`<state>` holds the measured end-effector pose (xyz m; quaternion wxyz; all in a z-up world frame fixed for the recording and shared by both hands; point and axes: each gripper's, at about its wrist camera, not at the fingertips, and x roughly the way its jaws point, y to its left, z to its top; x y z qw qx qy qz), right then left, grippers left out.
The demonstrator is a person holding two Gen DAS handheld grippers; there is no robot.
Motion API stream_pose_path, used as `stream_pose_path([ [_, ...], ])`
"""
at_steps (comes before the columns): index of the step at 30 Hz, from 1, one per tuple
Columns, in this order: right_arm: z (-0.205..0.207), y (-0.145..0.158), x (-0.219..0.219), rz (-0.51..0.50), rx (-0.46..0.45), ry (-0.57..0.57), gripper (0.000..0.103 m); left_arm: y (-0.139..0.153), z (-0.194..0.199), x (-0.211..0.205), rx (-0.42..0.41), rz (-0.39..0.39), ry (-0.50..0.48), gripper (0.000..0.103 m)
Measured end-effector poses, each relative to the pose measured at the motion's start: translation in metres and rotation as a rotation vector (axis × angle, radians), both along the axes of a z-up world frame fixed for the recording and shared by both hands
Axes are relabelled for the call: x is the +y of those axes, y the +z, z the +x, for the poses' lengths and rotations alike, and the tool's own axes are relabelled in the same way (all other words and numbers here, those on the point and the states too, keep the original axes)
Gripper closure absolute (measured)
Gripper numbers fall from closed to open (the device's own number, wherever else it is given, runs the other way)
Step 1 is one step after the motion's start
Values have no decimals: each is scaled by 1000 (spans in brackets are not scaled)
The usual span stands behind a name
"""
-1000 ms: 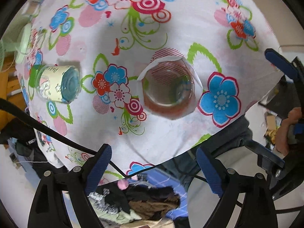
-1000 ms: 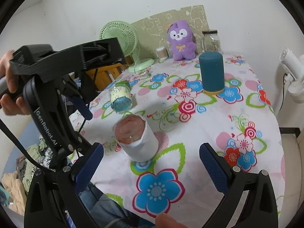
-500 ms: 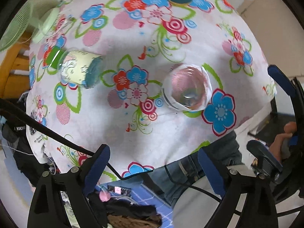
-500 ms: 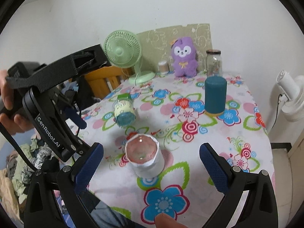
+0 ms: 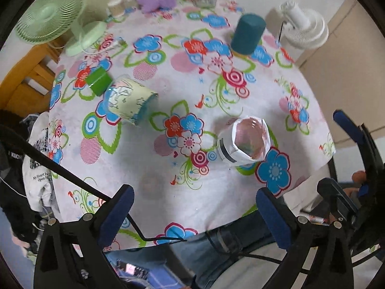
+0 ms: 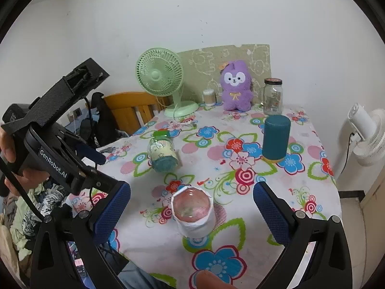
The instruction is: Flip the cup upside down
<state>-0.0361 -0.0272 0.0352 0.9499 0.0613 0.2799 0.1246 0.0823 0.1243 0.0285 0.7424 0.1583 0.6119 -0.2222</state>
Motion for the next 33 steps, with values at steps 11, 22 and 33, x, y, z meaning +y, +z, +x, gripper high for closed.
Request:
stream_pose_path([
  [11,-2,11,19,-43,-36,-8,0,20,-12,35,-274,-149,88,0],
  [22,-12,20,33,-104,-104,-74,0,17,-37,49,-540,-234,167,0],
  [33,-19,24,39,-126,-151,-116,0,2,-53,76,-707,-289,324,0],
])
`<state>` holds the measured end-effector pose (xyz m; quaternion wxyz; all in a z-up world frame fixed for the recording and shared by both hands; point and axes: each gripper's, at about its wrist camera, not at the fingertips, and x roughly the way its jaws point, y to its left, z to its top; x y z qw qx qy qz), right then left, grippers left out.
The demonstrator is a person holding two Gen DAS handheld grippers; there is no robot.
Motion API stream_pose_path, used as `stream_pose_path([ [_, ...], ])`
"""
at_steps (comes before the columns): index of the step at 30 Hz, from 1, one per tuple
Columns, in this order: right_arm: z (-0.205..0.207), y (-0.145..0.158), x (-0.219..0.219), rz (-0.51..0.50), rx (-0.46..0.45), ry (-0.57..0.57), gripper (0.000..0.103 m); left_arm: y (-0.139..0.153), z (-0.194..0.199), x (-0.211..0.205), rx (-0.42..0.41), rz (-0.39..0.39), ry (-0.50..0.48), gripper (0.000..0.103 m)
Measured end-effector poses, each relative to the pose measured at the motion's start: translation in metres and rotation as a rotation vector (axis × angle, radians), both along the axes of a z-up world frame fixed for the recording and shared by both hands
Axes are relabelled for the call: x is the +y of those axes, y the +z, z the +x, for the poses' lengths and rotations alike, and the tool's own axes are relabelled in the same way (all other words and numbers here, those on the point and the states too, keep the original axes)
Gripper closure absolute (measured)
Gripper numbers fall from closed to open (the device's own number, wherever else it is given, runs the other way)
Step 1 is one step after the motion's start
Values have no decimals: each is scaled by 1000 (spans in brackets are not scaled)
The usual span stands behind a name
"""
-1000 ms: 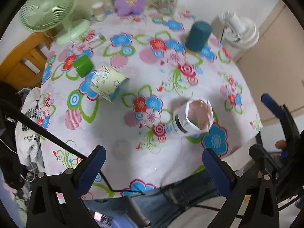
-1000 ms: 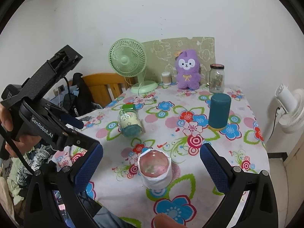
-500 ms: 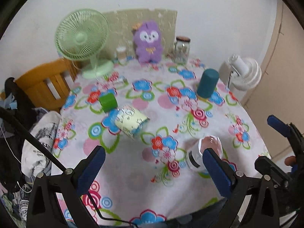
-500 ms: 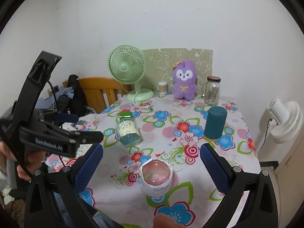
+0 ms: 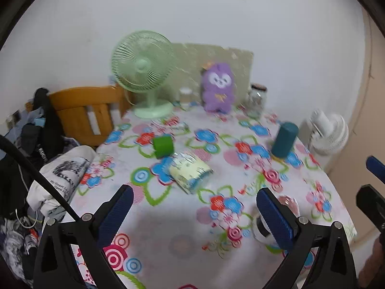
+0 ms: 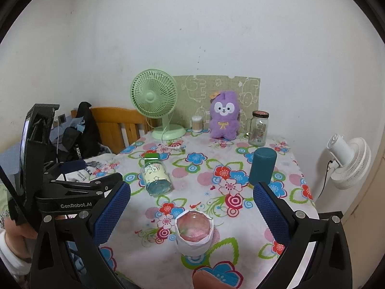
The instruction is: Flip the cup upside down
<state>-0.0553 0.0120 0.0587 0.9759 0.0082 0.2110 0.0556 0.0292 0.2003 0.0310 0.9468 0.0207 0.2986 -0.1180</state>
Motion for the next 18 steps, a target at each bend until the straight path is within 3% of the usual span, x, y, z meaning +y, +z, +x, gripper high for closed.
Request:
stream_pose_path([
  [18,11,-17,0,24,59,-16,0,-15,-4,6,-38,40,21,0],
])
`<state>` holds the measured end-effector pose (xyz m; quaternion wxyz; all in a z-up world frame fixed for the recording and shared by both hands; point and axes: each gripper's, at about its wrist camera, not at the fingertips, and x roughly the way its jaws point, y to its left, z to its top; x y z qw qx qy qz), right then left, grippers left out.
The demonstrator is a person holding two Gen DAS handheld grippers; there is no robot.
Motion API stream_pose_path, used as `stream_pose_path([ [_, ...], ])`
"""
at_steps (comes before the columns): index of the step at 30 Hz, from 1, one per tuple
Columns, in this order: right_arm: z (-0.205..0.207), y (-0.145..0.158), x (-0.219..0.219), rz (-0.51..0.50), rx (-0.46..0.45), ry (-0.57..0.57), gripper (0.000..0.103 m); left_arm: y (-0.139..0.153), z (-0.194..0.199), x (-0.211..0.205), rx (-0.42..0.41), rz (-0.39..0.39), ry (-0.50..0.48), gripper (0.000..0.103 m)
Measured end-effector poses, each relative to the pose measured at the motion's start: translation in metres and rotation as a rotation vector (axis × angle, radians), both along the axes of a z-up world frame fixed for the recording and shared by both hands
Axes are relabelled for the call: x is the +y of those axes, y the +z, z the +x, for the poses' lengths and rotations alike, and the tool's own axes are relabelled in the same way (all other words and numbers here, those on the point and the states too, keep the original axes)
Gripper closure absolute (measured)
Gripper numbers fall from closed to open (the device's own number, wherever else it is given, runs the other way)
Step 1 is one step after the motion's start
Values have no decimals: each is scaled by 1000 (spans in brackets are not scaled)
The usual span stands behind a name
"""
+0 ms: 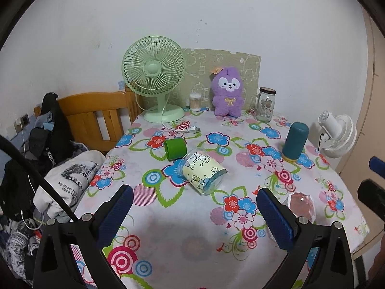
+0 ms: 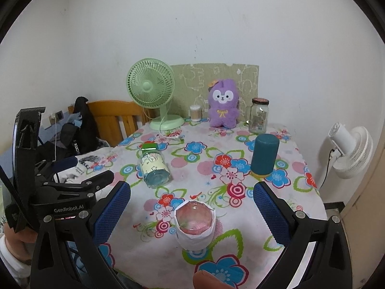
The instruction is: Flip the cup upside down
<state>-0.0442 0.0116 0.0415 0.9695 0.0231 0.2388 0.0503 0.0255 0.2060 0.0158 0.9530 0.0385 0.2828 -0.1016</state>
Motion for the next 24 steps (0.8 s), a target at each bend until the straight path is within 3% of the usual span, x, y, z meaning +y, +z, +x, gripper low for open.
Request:
stream_pose_path([
  [24,10,-8,-2,-4,33,-21,0,-4,2,-3,-11,22,-4,0],
])
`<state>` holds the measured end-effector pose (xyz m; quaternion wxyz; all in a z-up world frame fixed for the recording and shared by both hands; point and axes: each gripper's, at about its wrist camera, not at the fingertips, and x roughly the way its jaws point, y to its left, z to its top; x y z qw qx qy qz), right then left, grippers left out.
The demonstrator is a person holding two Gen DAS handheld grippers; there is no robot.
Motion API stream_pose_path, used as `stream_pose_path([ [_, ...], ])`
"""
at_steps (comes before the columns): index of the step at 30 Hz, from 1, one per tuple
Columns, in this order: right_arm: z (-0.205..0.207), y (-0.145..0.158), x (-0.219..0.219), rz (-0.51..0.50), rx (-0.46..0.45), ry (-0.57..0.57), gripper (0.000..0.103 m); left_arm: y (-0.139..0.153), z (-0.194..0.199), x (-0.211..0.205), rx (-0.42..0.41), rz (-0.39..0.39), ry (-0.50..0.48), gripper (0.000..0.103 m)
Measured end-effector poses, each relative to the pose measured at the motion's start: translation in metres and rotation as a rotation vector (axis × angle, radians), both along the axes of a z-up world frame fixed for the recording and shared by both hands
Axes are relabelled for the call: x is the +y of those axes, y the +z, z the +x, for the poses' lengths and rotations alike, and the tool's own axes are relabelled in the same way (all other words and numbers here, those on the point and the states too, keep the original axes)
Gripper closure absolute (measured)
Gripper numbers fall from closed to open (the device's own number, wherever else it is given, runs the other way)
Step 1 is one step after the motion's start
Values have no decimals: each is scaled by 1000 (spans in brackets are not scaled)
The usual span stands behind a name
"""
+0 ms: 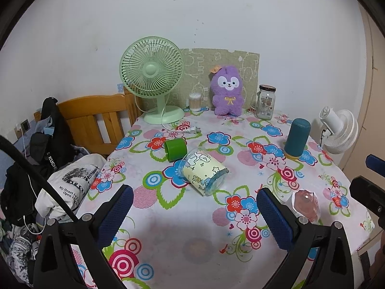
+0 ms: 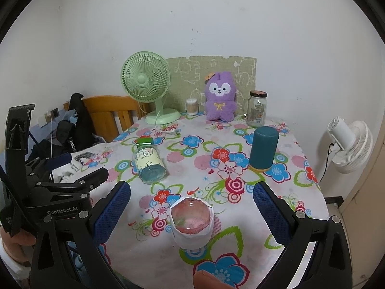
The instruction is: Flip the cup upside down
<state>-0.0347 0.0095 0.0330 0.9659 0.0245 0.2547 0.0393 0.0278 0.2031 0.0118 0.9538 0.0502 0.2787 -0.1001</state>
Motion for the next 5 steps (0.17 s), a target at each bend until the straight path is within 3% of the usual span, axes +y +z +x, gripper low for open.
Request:
stream_pose_path([
  [5,0,0,-1,7,2,3,0,-1,-1,-3,1,10,-13,0],
])
